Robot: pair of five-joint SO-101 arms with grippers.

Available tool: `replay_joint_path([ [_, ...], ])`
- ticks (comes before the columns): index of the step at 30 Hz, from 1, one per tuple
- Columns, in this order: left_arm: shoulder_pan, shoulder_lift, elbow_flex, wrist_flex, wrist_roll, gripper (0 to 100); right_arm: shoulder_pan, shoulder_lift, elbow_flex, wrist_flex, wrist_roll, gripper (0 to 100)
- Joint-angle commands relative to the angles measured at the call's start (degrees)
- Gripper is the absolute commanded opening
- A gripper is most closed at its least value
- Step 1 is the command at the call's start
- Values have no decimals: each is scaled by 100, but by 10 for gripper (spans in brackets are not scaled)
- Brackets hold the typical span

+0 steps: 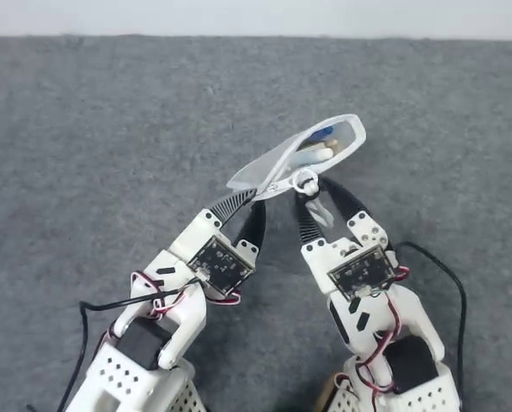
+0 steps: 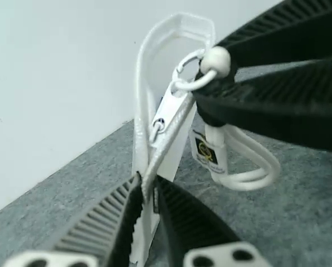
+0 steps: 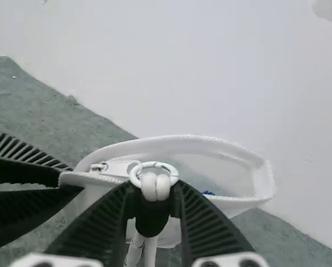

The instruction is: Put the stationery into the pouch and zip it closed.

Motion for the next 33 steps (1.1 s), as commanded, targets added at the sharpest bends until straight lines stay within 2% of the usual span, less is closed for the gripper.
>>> replay_joint_path([
  [1, -88, -105, -136, 123, -44, 9, 338, -40, -97, -233, -211, 7],
  [8, -193, -105, -532, 826, -44, 9, 505, -31, -88, -347, -352, 7],
  [19, -202, -105, -567, 853, -35, 18, 681, -31, -79, -347, -369, 7],
  [24, -202, -114, -576, 967, 9, 163, 681, -31, -79, -312, -352, 7],
  [26, -202, -114, -664, 1081, 237, 203, 681, -31, -79, -303, -352, 7],
  [28, -202, -114, -787, 1125, 440, 208, 673, -31, -79, -303, -352, 7],
  [33, -202, -114, -804, 862, 422, 211, 312, -84, -105, -4, -185, 7],
])
